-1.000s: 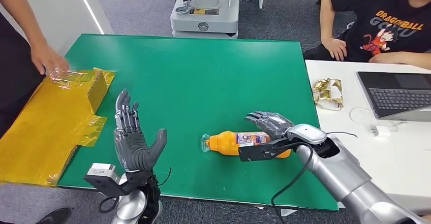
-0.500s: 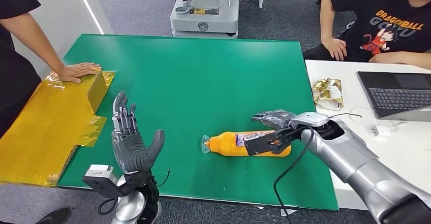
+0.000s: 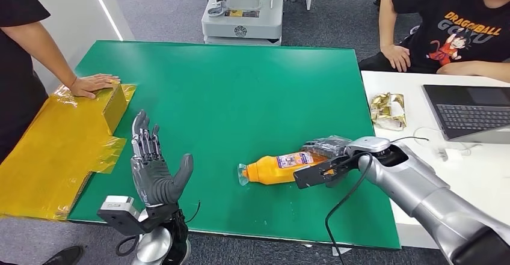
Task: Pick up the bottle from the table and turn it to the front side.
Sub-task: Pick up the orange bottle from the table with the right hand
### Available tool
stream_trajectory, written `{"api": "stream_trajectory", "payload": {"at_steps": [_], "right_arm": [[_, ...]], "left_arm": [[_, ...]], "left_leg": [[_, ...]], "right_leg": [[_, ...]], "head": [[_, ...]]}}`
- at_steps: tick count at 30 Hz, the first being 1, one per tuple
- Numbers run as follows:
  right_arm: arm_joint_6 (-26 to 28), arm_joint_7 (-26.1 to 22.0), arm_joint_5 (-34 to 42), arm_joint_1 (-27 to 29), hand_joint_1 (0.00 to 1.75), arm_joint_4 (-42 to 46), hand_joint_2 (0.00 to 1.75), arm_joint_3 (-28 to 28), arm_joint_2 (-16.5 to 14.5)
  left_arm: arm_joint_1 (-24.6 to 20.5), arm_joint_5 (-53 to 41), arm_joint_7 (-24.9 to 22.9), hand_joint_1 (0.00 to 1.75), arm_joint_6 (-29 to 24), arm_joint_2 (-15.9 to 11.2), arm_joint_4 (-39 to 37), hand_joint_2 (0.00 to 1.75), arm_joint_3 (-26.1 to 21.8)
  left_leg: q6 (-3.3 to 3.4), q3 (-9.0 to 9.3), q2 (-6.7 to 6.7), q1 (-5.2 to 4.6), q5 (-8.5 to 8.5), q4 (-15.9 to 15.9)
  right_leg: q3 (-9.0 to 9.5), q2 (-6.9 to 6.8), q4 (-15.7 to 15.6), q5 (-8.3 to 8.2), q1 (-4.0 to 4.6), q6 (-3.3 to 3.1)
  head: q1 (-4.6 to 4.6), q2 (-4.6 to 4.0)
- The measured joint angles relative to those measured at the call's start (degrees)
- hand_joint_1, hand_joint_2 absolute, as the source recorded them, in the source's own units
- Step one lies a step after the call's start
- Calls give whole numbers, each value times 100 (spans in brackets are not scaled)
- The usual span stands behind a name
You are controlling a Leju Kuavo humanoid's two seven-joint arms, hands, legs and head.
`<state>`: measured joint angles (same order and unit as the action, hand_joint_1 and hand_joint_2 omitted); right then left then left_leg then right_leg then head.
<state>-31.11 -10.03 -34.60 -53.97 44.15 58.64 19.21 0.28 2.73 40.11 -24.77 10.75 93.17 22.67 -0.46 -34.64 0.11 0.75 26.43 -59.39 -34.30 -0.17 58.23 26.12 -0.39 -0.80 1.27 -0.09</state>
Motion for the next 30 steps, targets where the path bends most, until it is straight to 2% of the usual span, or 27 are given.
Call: {"api": "stream_trajectory", "payload": {"at_steps": [16, 17, 20, 21, 30], "right_arm": [[565, 68, 73, 222, 0, -63, 175, 303, 0], [572, 68, 74, 238, 13, -68, 175, 315, 0], [612, 68, 92, 311, 141, -73, 175, 341, 11], [664, 68, 99, 351, 172, -56, 175, 336, 27], [1483, 137, -179, 815, 175, 238, 175, 38, 76]], "left_arm": [[59, -16, 0, 0, 115, 7, 1, 175, 0], [59, -17, 0, 0, 118, 7, 1, 175, 0], [59, -31, -16, 0, 180, 8, 1, 175, 0], [59, -45, -29, 0, 227, 12, 1, 175, 0], [49, -127, -51, 0, 359, 66, 1, 175, -38]], "left_leg": [[1, 2, 1, 0, 1, 0], [1, 2, 1, 0, 1, -1], [1, 3, 1, 0, 1, -1], [1, 4, 1, 0, 1, -1], [3, 6, 6, 1, 2, 0]], "right_leg": [[0, 1, -1, 1, 0, 0], [0, 1, -1, 0, 0, 0], [0, 1, -2, 1, 0, 0], [0, 1, -2, 1, 0, 0], [3, 5, -3, 0, 0, 1]], "head": [[0, 0], [-1, 0], [0, 0], [1, 0], [0, 0]]}}
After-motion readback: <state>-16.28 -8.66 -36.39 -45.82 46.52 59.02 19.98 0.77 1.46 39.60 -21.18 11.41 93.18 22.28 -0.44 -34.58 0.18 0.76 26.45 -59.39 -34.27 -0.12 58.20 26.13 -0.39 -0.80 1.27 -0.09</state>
